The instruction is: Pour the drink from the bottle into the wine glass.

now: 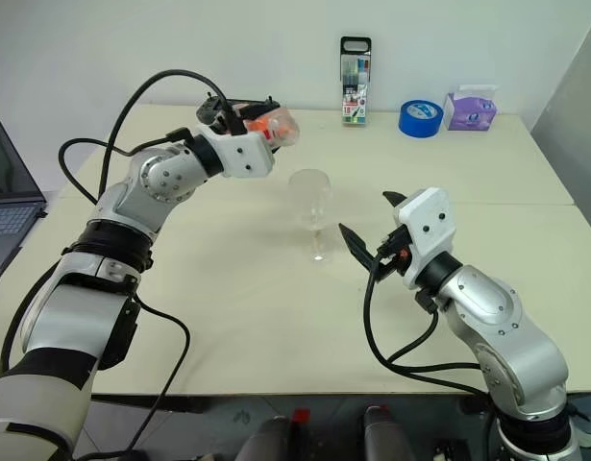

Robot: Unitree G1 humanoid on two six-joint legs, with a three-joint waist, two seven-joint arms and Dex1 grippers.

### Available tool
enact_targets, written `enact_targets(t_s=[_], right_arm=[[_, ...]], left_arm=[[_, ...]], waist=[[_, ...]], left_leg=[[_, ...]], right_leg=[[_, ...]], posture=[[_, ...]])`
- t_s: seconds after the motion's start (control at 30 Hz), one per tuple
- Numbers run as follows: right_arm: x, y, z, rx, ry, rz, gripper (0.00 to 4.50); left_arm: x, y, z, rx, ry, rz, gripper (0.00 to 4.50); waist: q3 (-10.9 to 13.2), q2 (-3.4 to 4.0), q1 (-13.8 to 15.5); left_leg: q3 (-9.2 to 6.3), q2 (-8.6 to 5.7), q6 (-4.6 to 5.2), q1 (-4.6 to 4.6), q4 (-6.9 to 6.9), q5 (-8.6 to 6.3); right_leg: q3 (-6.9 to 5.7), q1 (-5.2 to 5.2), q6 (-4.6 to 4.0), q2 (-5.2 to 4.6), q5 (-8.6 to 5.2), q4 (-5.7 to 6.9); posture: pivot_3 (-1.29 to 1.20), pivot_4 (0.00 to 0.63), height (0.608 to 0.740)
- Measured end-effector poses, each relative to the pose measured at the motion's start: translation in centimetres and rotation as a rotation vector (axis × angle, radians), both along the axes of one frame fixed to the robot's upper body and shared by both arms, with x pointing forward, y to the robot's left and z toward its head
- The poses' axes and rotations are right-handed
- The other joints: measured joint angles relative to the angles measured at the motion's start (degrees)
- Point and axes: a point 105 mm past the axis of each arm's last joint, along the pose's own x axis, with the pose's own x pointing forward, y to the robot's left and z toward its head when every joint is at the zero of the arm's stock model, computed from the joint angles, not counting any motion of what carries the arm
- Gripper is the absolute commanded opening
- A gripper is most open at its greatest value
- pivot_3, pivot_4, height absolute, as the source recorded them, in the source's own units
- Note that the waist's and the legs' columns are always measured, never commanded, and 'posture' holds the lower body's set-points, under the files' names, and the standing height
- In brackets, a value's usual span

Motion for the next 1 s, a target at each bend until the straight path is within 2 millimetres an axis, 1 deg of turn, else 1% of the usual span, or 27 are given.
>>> enact_targets(t_s=[0.17,0.27,0.43,0.57,0.67,0.83,1.0], right_arm=[[1.1,-0.4,0.4,0.002,-0.022,-0.031,4.5],[1.2,-0.3,0.6,0.004,-0.031,-0.027,4.5],[1.4,-0.5,0.3,-0.014,-0.018,-0.029,4.5],[1.4,-0.4,0.2,-0.021,-0.017,-0.017,4.5],[1.3,-0.2,0.2,-0.023,-0.013,-0.001,4.5],[0.8,0.6,-0.2,-0.023,0.023,0.07,4.5],[0.5,1.1,-0.5,-0.028,0.042,0.103,4.5]], left_arm=[[0.0,0.0,-0.8,0.068,-0.031,0.001,1.71],[0.0,-0.1,-0.5,0.07,-0.054,-0.002,1.71],[-0.1,-0.5,0.1,0.12,-0.101,-0.016,1.71],[-0.1,-0.6,0.4,0.152,-0.129,-0.022,1.71],[-0.2,-0.8,0.0,0.177,-0.137,-0.031,1.71],[0.1,-0.6,-0.1,0.185,-0.148,-0.017,1.71],[0.0,-1.0,-0.4,0.23,-0.166,-0.032,1.71]], waist=[[0.0,0.0,0.0],[0.0,0.0,0.0],[0.0,0.0,0.0],[0.0,0.0,0.0],[0.0,0.0,0.0],[0.0,0.0,0.0],[0.0,0.0,0.0]], left_leg=[[0.02,0.0,0.0,-0.01,0.0,0.0],[0.01,0.0,0.0,-0.03,-0.01,0.0],[0.05,-0.02,0.0,-0.01,0.02,0.0],[0.03,-0.01,0.0,0.0,0.02,0.0],[0.04,-0.01,0.0,0.0,0.02,0.0],[0.02,-0.01,0.0,-0.01,0.02,0.0],[0.05,-0.02,0.0,-0.01,0.06,0.0]], right_leg=[[0.0,0.0,0.0,0.0,0.0,0.01],[-0.02,0.0,0.0,0.0,0.0,-0.01],[0.01,0.0,0.0,-0.01,0.0,0.02],[-0.02,0.0,0.0,0.0,0.0,0.04],[-0.01,0.0,0.0,0.0,0.0,0.03],[-0.03,0.0,0.0,0.0,0.0,0.04],[0.0,0.0,0.0,-0.01,0.0,0.05]], posture=[[0.0,0.15,0.74],[0.0,0.15,0.74],[0.0,0.15,0.74],[0.0,0.15,0.74],[0.0,0.15,0.74],[0.0,0.15,0.74],[0.0,0.15,0.74]])
